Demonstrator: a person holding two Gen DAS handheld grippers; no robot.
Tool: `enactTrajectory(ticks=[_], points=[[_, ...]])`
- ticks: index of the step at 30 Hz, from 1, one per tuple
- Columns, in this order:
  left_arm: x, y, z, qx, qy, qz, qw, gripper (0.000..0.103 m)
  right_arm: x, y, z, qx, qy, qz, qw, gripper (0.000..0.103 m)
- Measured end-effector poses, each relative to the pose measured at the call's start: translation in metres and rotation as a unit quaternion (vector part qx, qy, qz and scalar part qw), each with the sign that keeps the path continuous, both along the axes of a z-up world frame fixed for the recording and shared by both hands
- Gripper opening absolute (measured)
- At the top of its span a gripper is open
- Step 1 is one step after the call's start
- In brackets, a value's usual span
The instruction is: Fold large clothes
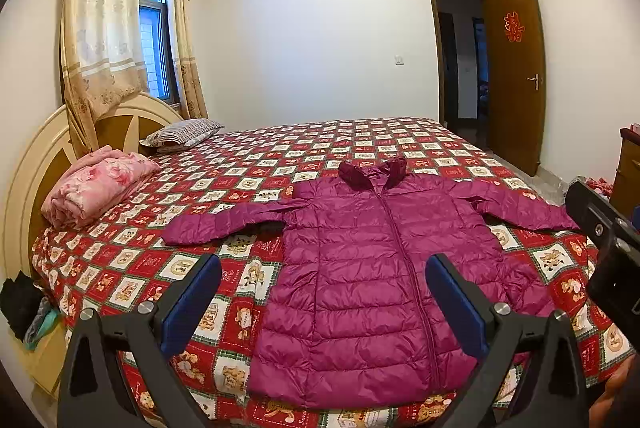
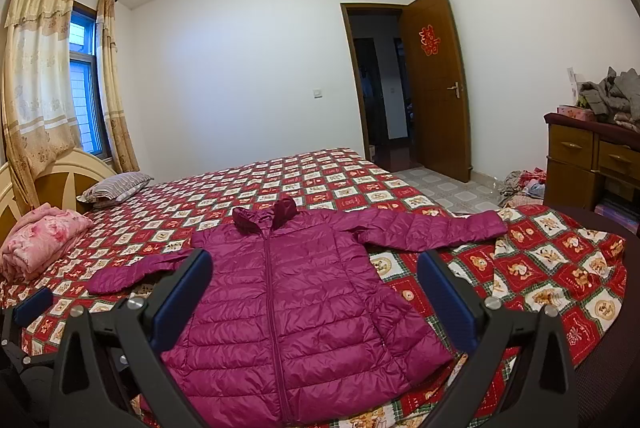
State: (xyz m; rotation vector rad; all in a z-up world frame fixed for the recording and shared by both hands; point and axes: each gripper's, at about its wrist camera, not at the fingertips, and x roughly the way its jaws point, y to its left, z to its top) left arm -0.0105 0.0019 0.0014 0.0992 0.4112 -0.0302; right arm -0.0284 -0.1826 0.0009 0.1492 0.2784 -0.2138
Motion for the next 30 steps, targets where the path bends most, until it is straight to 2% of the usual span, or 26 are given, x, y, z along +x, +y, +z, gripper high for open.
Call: enactTrajectory(ticks=[30], points=[[-0.0048, 0.0004, 0.0035, -0.015, -0.016, -0.002, 0.9998, 0.102, -0.0024, -0.0029, 0.0015, 0.003, -0.004, -0.002, 1.000, 0.103]])
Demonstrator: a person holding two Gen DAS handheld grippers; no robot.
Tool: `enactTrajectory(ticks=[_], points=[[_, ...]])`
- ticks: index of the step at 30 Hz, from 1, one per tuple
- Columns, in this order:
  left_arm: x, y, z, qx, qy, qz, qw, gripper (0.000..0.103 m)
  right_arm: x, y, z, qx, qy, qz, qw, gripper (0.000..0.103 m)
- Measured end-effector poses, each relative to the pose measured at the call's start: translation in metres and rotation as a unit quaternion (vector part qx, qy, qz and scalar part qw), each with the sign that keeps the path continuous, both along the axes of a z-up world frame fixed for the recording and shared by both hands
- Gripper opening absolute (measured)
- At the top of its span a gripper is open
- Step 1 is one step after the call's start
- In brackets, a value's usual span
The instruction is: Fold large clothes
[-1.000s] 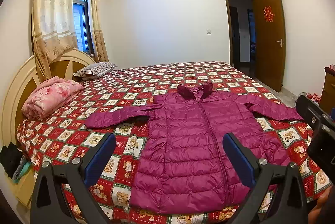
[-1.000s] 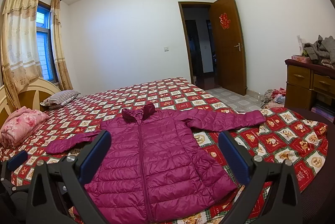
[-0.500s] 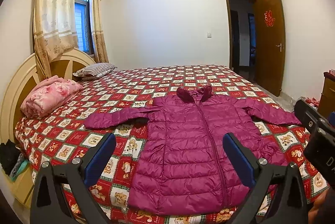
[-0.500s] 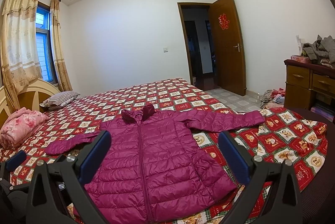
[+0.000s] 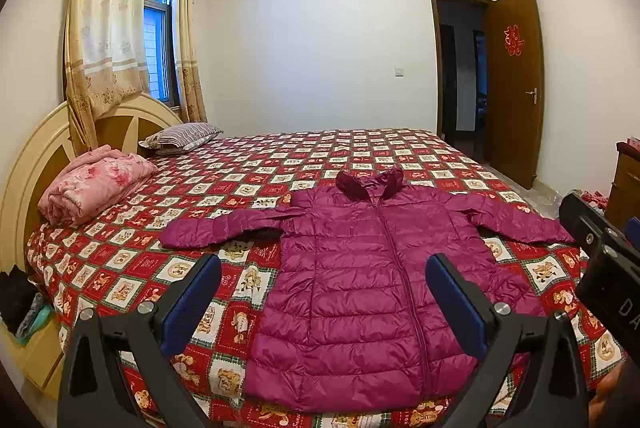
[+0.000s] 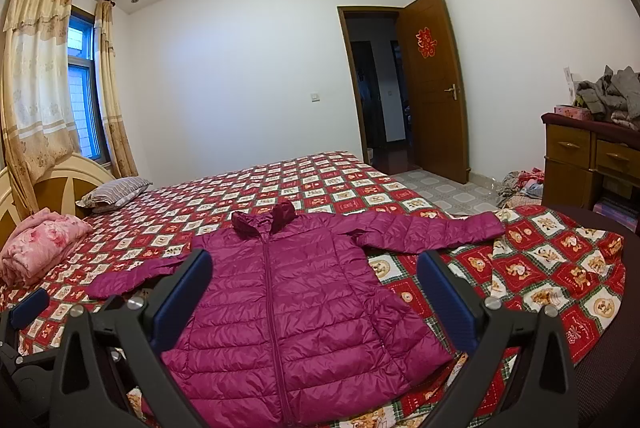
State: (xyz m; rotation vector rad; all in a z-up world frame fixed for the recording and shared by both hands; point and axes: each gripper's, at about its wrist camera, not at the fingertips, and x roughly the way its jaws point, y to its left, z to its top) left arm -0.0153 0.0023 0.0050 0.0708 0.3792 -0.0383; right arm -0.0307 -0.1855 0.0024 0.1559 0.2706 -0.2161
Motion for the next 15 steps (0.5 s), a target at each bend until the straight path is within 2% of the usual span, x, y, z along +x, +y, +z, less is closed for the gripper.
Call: enactTrajectory(ticks=[15], points=[[-0.0015, -0.0007, 0.0016, -0.003, -0.003, -0.001, 1.0000, 0.102, -0.0004, -0.0010, 0.0005, 0.001, -0.001, 0.000, 1.000, 0.103]])
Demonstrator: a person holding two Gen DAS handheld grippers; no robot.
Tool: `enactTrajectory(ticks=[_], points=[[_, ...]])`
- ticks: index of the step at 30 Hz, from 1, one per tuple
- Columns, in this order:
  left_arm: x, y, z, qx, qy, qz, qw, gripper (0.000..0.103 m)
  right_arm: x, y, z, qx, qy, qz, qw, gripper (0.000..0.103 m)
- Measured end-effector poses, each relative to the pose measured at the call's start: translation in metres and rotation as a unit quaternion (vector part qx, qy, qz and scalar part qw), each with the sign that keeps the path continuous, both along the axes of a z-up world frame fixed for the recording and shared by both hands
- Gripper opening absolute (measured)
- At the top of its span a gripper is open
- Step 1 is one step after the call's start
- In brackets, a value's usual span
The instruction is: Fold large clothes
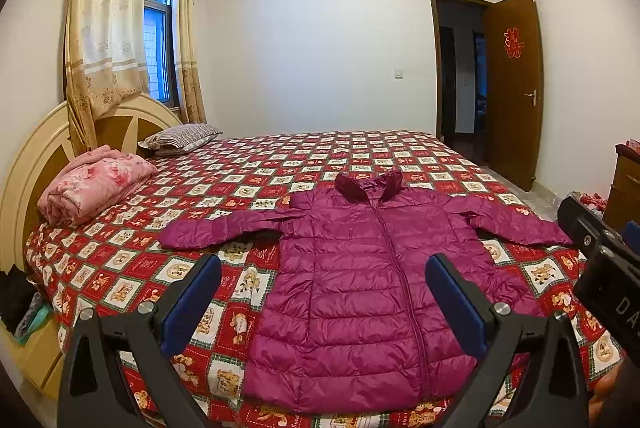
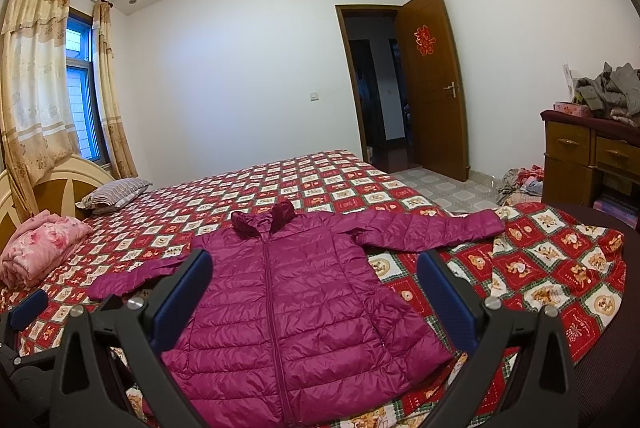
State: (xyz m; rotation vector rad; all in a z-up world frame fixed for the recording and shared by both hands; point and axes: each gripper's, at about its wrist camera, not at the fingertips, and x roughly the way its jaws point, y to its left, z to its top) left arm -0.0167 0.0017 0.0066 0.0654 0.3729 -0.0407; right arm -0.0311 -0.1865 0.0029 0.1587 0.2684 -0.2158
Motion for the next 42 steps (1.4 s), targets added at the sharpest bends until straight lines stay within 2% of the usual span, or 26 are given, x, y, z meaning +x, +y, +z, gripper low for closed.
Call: enactTrajectory(ticks=[25, 30, 36, 42], points=[[0.000, 0.000, 0.001, -0.004, 0.000, -0.002, 1.0000, 0.102, -0.003, 0.005, 0.003, 0.003, 0.005, -0.002, 1.000, 0.103], [0.003, -0.001, 0.001, -0.007, 0.004, -0.005, 1.0000, 0.102, 0.004, 0.007, -0.005, 0.006, 0.015, -0.002, 1.000, 0.103], [0.017, -0.005, -0.007, -0.011, 0.008, -0.012, 0.9998, 0.102, 0.010, 0.001, -0.013, 0.009, 0.020, -0.009, 1.000, 0.103], [0.047, -0.006, -0.022, -0.015, 0.036, -0.030, 0.9988, 0.102, 0.027, -0.017, -0.034, 0.035, 0.037, -0.015, 0.999, 0.103]])
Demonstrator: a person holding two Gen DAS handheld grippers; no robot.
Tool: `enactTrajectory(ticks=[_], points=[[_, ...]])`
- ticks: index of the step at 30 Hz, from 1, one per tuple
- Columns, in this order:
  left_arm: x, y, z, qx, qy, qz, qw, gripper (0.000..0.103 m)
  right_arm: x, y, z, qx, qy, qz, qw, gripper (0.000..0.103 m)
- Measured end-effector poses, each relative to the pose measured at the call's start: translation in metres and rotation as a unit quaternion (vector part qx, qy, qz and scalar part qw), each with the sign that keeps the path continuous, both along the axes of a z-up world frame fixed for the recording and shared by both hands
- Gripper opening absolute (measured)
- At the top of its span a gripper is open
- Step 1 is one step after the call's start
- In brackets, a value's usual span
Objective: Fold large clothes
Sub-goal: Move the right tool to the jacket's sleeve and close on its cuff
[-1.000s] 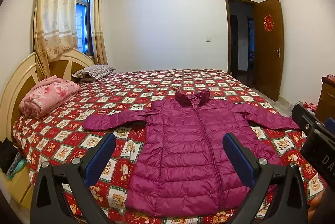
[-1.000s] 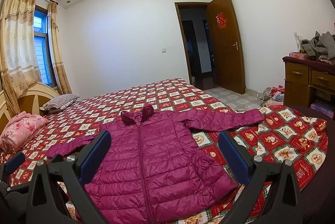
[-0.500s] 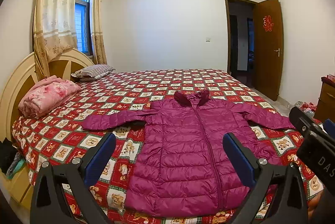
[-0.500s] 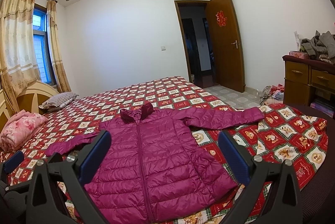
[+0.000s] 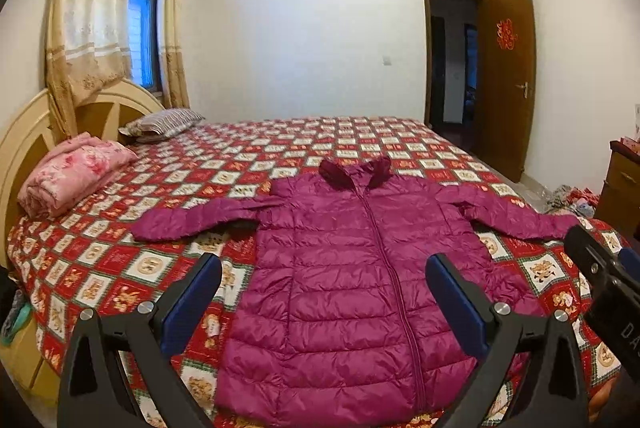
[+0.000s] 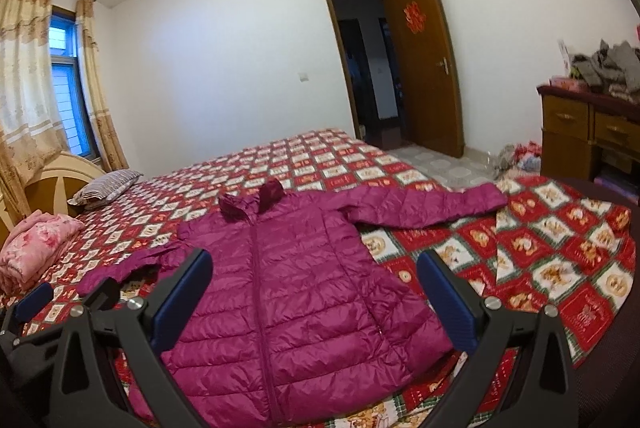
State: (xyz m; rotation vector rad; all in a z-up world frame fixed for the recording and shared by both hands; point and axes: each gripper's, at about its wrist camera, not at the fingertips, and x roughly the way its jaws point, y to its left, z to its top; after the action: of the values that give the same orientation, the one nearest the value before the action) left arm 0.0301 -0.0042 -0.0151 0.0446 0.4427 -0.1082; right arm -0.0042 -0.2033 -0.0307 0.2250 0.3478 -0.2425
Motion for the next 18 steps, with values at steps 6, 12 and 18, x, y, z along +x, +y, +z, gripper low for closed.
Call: enactTrajectory(ticks=[6, 12, 18], points=[[0.030, -0.003, -0.015, -0.020, 0.030, -0.044, 0.9984, 0.102, 0.018, -0.033, -0.025, 0.044, 0.033, -0.021, 0.998, 0.103], [0.067, -0.008, -0.039, -0.011, 0.072, -0.045, 0.9964, 0.102, 0.041, -0.058, -0.054, 0.071, 0.088, -0.038, 0.993, 0.103], [0.111, 0.001, -0.057, -0.017, 0.102, -0.056, 0.9930, 0.102, 0.058, -0.089, -0.069, 0.075, 0.125, -0.076, 0.986, 0.103]])
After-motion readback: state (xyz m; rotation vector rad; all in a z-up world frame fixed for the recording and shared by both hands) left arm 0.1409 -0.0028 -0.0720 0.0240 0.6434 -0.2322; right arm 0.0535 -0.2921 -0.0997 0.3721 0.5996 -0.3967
